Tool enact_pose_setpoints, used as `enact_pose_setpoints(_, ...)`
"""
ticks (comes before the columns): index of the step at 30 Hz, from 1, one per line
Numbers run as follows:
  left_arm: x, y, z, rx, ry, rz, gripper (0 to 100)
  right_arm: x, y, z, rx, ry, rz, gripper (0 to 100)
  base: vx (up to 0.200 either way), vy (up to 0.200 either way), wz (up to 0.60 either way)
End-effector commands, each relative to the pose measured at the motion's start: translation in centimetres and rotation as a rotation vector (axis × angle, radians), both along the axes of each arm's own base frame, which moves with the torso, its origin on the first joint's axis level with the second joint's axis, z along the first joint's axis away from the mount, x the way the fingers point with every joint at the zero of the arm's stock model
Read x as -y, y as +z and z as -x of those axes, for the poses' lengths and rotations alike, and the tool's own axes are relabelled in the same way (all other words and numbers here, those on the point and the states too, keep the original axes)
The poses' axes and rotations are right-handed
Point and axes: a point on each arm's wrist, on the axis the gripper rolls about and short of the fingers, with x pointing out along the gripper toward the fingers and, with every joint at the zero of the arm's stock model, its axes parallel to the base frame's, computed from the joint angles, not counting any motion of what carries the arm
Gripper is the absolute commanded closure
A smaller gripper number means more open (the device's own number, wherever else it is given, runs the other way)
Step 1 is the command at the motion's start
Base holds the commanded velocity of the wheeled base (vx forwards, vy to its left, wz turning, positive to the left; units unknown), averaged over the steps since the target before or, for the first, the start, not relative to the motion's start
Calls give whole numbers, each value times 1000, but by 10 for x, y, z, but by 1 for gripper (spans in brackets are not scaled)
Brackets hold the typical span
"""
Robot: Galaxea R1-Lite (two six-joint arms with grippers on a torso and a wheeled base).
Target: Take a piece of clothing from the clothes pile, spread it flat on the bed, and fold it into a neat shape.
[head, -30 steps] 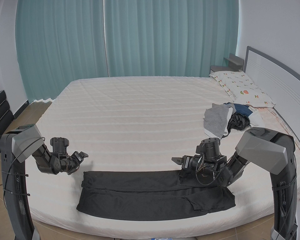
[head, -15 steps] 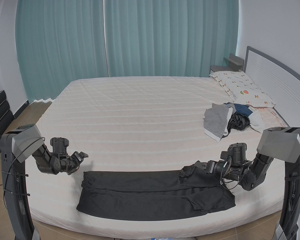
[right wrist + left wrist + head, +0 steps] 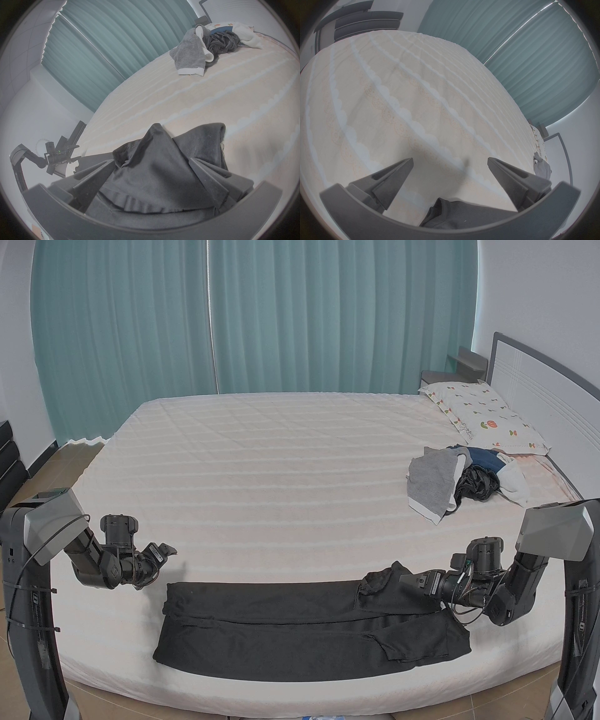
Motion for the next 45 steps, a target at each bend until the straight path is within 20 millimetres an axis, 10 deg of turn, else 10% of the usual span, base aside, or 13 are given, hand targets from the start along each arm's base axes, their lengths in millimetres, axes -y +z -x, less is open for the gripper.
enact_pose_setpoints(1,0,-1,0,-1,1,0,0,6,-10,-8,-7,-16,1,0,0,0,0)
enact_pose_setpoints(10,0,-1,0,-1,1,0,0,4,-17,-13,-14,-9,-1,0,0,0,0)
enact_pose_setpoints(11,0,0,0,0,1,0,0,4,-19,-12,-20,-8,0,100,0,0,0)
enact_pose_setpoints(45,0,0,0,1,-2,-3,0,36,-9,23,-79,-29,15,100,0,0,0)
